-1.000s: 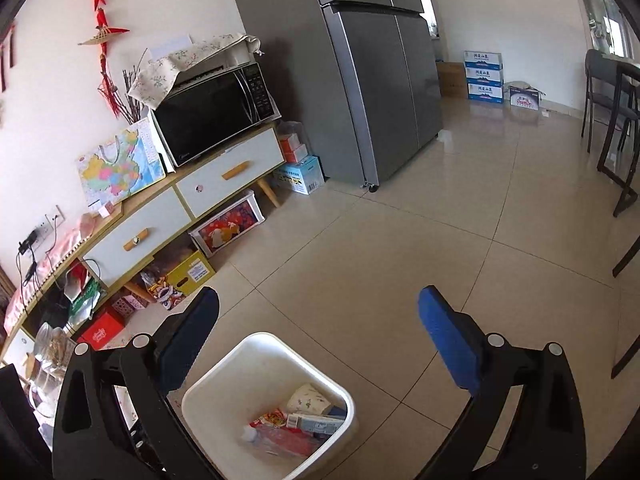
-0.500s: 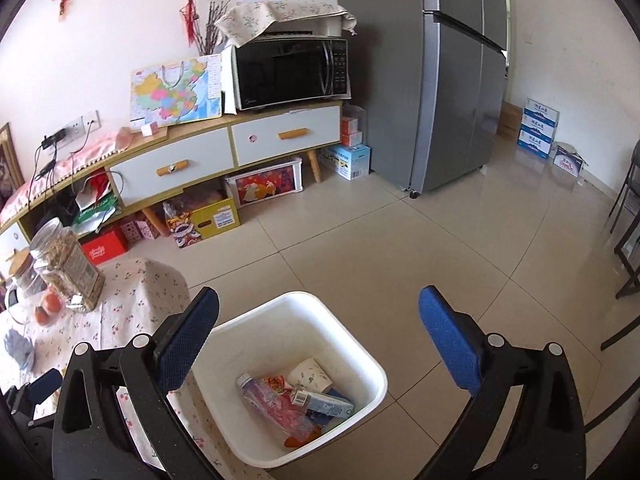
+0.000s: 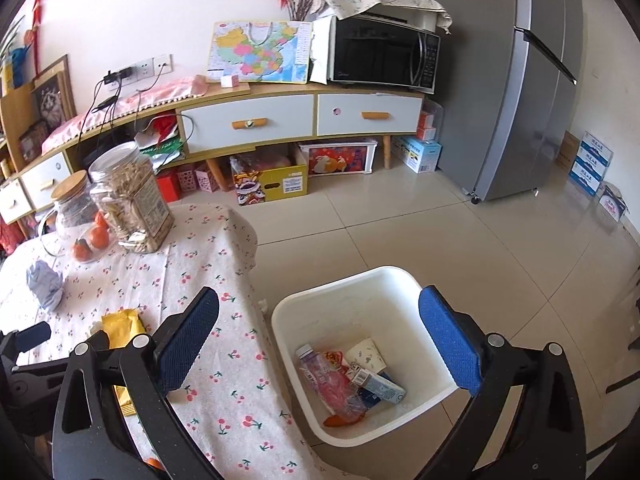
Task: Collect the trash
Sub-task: 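Grasp the white wrapped bundle on the table with the left tool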
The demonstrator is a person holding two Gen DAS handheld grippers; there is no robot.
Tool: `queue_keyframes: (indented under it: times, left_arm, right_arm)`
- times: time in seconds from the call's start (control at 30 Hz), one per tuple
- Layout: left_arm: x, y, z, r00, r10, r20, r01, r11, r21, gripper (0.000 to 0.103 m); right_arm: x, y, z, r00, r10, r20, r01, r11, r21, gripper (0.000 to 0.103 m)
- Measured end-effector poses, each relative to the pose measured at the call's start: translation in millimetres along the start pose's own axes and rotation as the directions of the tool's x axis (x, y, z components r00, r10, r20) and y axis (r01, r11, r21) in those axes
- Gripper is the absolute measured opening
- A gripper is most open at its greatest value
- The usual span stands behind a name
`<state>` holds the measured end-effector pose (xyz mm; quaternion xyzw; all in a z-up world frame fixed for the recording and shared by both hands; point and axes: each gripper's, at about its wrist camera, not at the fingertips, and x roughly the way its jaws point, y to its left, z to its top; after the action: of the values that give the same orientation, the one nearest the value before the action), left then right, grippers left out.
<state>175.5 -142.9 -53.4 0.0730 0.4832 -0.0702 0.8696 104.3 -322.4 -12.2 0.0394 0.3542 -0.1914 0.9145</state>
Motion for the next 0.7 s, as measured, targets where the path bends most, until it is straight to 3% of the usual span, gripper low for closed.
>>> queue_keyframes:
  times: [0.2,0.4,0.5,0.53,0.6,0.7]
  left_arm:
    - [34.2,48.4,2.1,0.995,-0.002,-0.103,0.004,1.000,0.017,0.087]
    - [68.9,61.7,0.3,0.973,-0.086,-0.216,0.102,0.993,0.066,0.080]
    - [83.3,57.4,-6.5,0.962,-0.075,-0.262,0.112,0.985,0.129,0.061]
    - [87.0,57.4,-9.5,0.960,-0.070,-0.272,0.112,0.984,0.141,0.049]
    - [82.8,61.0,-11.6,0.963,-0.096,-0.250,0.133,0.982,0.137,0.035]
    - [70.6,70.6,-12.5,0.974,-0.071,-0.215,0.103,0.985,0.140,0.035]
  right_arm:
    - [11.3,38.6,-4.4,0.997,0.055,-0.056,-0.059,0.996,-0.073,0.096]
    - [33.1,61.3,-9.1,0.971,0.164,-0.174,-0.181,0.980,-0.087,0.096]
    - [48.5,72.9,-15.5,0.943,0.212,-0.256,-0.241,0.967,-0.087,0.096]
    - [52.7,77.3,-17.7,0.933,0.226,-0.279,-0.259,0.962,-0.088,0.096]
    - [58.2,87.5,-21.5,0.918,0.247,-0.310,-0.288,0.953,-0.094,0.096]
    - [61.8,104.2,-24.9,0.898,0.284,-0.336,-0.338,0.934,-0.113,0.096]
